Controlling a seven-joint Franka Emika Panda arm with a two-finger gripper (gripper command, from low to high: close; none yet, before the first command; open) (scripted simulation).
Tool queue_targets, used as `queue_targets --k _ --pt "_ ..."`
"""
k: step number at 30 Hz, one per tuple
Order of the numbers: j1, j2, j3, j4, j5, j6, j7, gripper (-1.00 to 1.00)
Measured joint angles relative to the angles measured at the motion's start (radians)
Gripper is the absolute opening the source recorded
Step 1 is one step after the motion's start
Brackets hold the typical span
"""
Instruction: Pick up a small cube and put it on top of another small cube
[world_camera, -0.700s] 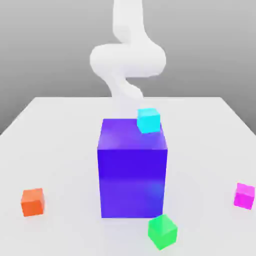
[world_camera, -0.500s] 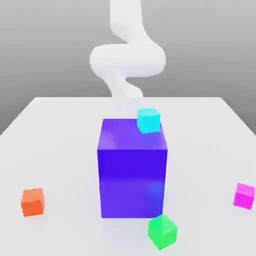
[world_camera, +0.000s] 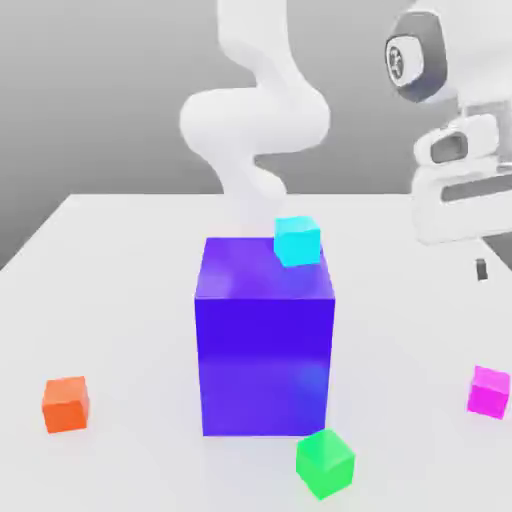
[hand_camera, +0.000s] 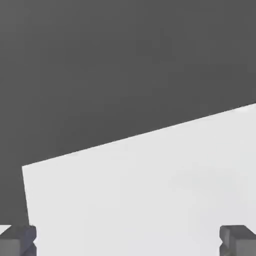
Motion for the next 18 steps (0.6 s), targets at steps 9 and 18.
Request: queue_targets --k 9,18 --pt "0.199 0.266 -0.032 -0.065 -0.328 0.133 0.554 0.00" --pt "0.352 0.495 -0.181 -0.035 -0.505 0.295 0.749 -1.00"
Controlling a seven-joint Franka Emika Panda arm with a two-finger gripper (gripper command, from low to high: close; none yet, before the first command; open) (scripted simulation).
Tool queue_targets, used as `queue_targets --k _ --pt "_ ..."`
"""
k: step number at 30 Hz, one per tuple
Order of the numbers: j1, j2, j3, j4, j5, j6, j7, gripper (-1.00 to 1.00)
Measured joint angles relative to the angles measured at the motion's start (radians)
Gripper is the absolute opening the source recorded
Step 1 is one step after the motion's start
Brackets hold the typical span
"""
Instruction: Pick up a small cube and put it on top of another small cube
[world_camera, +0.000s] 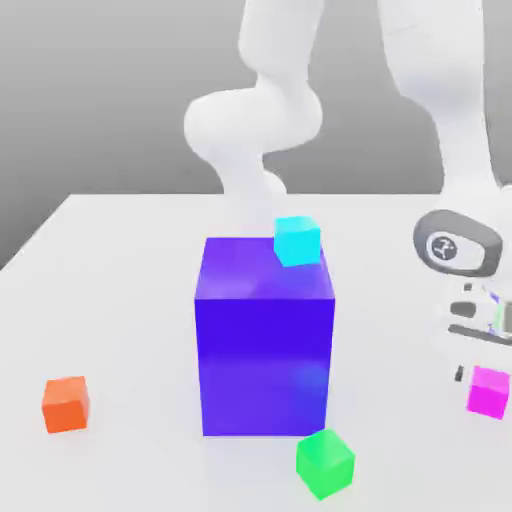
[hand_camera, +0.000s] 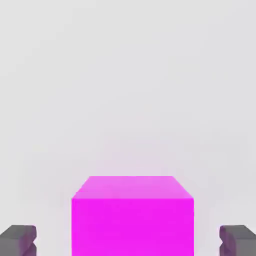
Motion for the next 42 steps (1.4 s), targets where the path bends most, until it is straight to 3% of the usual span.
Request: queue_targets --k 5,10,23,42 --pt "0.002 0.001 -0.002 0.000 -0.002 0.003 0.001 -1.00" --pt "-0.045 -0.155 0.067 -0.034 0.093 -0.118 -0.075 -1.00" --pt "-0.260 -0.219 0.105 -0.032 0.194 -0.186 -0.638 -1.00" --pt "-0.565 -0.341 0.002 -0.066 0.233 -0.262 -1.326 -1.00"
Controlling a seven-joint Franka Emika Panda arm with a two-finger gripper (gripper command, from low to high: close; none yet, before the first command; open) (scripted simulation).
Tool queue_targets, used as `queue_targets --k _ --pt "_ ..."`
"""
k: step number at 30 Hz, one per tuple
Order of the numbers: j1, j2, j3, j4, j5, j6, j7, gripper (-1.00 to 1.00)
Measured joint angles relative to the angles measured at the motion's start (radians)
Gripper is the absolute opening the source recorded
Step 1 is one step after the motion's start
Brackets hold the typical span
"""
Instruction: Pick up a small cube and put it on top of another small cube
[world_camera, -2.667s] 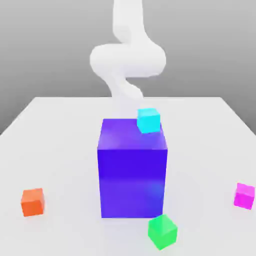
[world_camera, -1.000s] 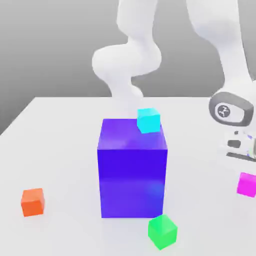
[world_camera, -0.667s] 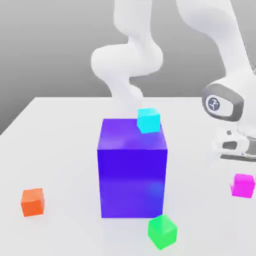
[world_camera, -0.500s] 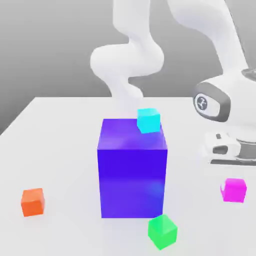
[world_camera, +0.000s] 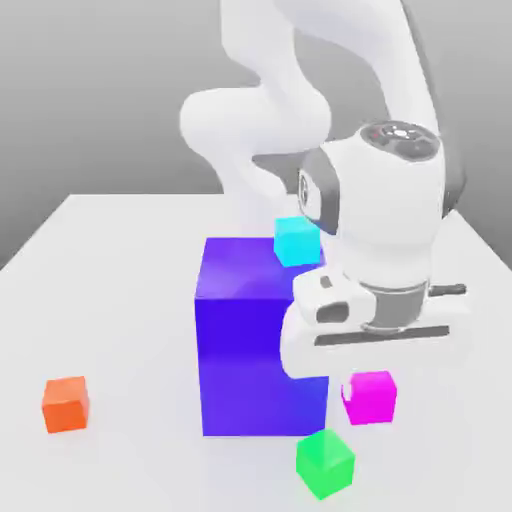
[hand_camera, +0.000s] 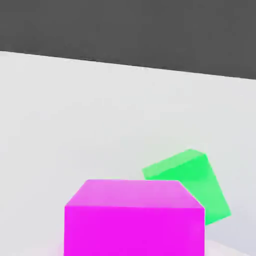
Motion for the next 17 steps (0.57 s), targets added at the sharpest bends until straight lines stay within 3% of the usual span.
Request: queue_targets --k 5,6,13,17 --pt "0.006 0.130 -0.032 -0.002 -0.049 0.128 0.036 -1.00" --pt "0.011 0.159 -0.039 -0.001 -0.060 0.156 0.044 1.00" --pt "0.014 0.163 -0.043 -0.001 -0.060 0.160 0.044 1.00" --pt "0.009 0.041 -0.029 -0.008 -0.016 0.046 0.012 1.00"
